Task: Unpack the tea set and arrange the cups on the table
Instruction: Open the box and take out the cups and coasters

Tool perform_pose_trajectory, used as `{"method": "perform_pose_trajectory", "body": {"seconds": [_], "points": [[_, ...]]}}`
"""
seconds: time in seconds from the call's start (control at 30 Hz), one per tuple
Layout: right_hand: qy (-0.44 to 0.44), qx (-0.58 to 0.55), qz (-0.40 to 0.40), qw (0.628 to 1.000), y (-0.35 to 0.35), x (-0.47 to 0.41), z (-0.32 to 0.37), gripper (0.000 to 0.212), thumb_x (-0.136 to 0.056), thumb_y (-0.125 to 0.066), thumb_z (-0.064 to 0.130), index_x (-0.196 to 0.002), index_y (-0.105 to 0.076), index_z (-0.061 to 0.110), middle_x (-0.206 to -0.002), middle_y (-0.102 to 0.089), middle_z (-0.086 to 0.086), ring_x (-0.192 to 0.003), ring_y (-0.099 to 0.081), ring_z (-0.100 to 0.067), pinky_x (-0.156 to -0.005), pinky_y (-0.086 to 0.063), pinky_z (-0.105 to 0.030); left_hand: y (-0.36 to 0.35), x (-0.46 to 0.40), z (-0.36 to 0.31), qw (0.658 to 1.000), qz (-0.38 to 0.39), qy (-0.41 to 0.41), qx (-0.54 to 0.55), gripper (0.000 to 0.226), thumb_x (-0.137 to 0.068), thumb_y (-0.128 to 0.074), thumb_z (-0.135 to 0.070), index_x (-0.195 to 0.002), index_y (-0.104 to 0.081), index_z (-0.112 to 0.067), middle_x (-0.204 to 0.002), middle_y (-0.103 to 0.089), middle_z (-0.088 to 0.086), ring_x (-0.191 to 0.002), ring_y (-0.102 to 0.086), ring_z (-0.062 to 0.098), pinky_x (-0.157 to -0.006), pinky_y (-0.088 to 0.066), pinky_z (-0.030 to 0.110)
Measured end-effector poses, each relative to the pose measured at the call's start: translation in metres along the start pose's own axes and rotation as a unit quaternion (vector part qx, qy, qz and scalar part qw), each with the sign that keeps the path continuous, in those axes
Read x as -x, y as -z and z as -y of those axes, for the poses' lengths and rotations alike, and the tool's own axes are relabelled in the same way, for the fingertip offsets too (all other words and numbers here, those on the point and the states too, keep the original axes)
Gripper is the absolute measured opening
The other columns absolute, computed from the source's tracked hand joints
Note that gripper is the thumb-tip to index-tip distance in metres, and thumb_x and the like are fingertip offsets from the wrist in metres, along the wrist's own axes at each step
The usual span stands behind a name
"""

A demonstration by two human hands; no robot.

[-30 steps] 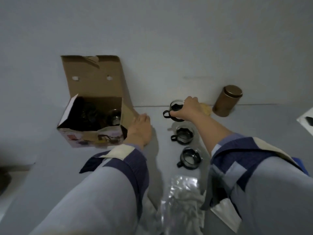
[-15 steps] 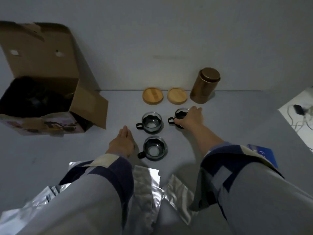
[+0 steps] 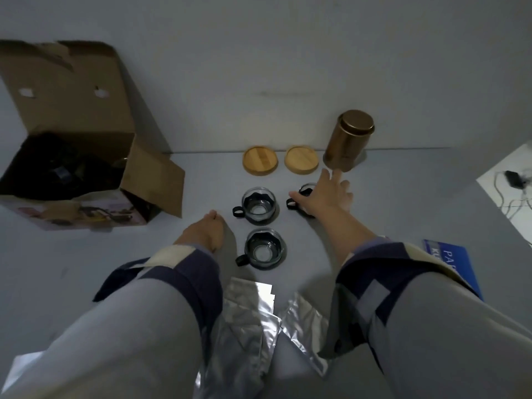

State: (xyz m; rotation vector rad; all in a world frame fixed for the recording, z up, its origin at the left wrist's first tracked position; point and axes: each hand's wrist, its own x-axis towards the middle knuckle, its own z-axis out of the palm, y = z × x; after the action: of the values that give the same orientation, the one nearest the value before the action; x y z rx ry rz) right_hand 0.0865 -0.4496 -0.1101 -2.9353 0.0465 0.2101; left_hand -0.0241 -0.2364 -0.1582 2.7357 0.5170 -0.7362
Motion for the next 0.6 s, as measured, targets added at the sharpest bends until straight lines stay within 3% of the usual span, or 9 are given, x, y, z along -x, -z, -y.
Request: {"method": "perform_pose_trajectory", "body": {"seconds": [0.13,0.27,0.37,0.5,0.6], "points": [[0.071,0.013,0.005,0.997,0.020,0.008,0.044,0.082,-0.084,-0.058,0.057,-0.144,-0.029,0.011,-0.152,-0.023,-0.011,-0.135,-0.030,-0.034,-0.104,-0.035,-0.045,0.056,0.014,0.007,0.998,-0.051,-0.020,0.036,0.059,-0.096,-0.037,-0.006,-0.150,-0.015,-0.003,-0.158,-0.014,0.013,-0.145,-0.021,0.027,-0.118,-0.021,0.037],[0.155,-0.001,0.027,0.987,0.029,0.023,0.106,0.065,-0.087,-0.056,0.047,-0.139,-0.039,0.011,-0.144,-0.032,-0.010,-0.128,-0.036,-0.033,-0.095,-0.040,-0.043,0.105,0.034,0.033,0.983,-0.177,-0.047,0.015,0.053,-0.093,-0.046,-0.006,-0.145,-0.034,-0.009,-0.148,-0.038,0.013,-0.134,-0.040,0.029,-0.110,-0.034,0.039],[0.233,-0.011,0.032,0.972,0.027,0.040,0.160,0.058,-0.091,-0.053,0.043,-0.139,-0.043,0.013,-0.141,-0.036,-0.010,-0.126,-0.039,-0.031,-0.099,-0.041,-0.040,0.126,0.043,0.073,0.969,-0.244,-0.032,0.035,0.051,-0.089,-0.047,-0.003,-0.139,-0.043,-0.011,-0.143,-0.042,0.010,-0.129,-0.044,0.029,-0.105,-0.040,0.042],[0.322,-0.075,0.047,0.942,0.015,0.065,0.232,0.048,-0.093,-0.053,0.030,-0.138,-0.046,0.015,-0.140,-0.041,-0.010,-0.128,-0.039,-0.029,-0.105,-0.038,-0.038,0.134,0.048,0.137,0.960,-0.274,0.023,0.042,0.051,-0.091,-0.047,-0.010,-0.141,-0.037,-0.009,-0.147,-0.036,0.008,-0.131,-0.040,0.029,-0.101,-0.042,0.043],[0.379,-0.092,0.048,0.920,0.001,0.083,0.281,0.042,-0.091,-0.053,0.016,-0.134,-0.053,0.016,-0.135,-0.048,-0.008,-0.125,-0.045,-0.026,-0.101,-0.039,-0.033,0.133,0.043,0.183,0.969,-0.236,0.057,0.037,0.059,-0.096,-0.041,-0.019,-0.149,-0.020,-0.007,-0.158,-0.015,0.007,-0.146,-0.017,0.026,-0.117,-0.025,0.041]]}}
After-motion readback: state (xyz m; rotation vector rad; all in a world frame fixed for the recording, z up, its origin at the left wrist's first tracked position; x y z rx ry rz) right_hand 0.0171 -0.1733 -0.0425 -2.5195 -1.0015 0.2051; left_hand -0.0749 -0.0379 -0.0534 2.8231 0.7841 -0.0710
